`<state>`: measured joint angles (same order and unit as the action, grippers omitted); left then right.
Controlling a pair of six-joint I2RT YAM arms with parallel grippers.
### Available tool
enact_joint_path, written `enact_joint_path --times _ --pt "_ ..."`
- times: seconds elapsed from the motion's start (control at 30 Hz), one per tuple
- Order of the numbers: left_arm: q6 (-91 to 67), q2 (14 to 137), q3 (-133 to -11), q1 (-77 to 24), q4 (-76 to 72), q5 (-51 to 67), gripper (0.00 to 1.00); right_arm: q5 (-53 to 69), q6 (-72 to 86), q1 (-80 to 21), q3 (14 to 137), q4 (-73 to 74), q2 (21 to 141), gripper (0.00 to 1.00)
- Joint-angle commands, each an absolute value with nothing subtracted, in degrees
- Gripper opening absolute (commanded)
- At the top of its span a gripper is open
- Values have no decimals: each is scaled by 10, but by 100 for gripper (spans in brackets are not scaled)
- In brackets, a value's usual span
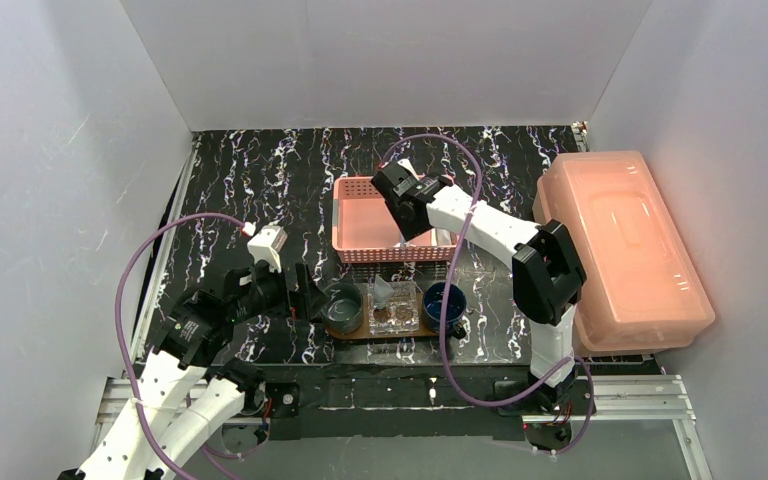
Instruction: Prepare toiletry sets of a toothbrush and toothpaste on the tray
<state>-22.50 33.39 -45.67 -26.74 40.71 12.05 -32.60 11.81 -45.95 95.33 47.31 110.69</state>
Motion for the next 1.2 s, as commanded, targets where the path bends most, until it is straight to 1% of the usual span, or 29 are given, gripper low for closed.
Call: enact_joint_path --times 0.0,0.07,0.77,1.17 --pt "-217 333 -455 -267 405 123 98 -327 118 -444 945 447 1117 65" --pt "-217 332 -455 -267 405 123 100 -325 119 -440 944 444 1125 65" --pt "-217 333 -455 -267 406 122 99 -299 127 -404 934 409 1184 65" --pt "-217 338 -455 -267 406 120 99 -317 127 -393 920 395 1197 64"
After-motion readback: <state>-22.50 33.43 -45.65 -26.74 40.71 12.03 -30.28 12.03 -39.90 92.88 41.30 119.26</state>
